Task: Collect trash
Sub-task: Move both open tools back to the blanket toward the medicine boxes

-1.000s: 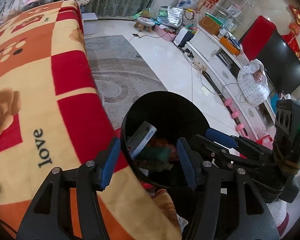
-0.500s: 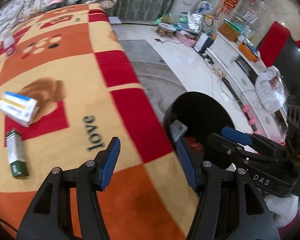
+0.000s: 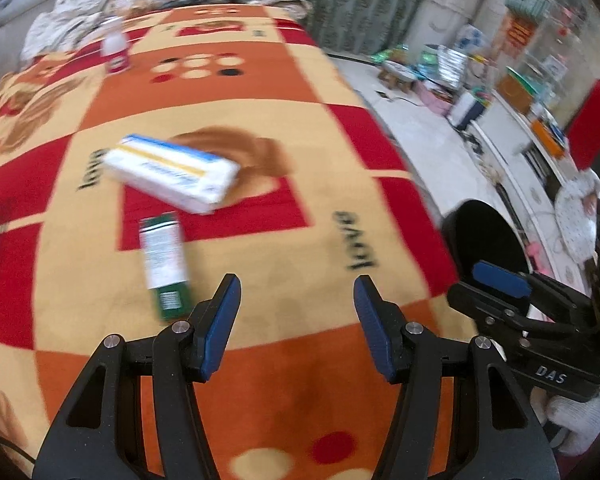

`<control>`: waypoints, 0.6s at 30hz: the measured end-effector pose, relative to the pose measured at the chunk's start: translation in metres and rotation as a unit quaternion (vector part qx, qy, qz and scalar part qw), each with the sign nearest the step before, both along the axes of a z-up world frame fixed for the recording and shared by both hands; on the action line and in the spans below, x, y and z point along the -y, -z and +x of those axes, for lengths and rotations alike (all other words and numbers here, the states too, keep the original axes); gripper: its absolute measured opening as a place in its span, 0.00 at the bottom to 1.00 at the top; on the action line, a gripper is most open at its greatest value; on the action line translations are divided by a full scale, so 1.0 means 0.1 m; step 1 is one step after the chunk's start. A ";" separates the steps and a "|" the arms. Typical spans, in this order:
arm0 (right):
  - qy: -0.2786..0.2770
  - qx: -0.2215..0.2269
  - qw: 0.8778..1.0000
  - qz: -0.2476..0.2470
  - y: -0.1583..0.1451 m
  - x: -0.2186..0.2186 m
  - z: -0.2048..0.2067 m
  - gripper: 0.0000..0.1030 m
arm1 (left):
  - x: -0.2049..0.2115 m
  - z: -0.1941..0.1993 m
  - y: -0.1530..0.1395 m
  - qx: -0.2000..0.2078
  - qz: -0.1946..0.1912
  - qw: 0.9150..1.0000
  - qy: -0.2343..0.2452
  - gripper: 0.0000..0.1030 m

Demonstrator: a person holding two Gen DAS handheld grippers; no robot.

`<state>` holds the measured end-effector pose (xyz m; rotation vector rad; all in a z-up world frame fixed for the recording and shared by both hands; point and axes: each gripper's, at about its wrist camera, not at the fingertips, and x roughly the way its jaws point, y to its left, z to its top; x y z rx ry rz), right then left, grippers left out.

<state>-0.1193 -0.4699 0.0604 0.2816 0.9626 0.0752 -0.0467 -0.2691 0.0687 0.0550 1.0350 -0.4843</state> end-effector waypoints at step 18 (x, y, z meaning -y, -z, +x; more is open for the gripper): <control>-0.066 -0.013 0.998 -0.001 0.08 -0.59 0.41 0.59 | -0.53 0.44 0.36 -0.026 0.016 0.995 -0.090 0.56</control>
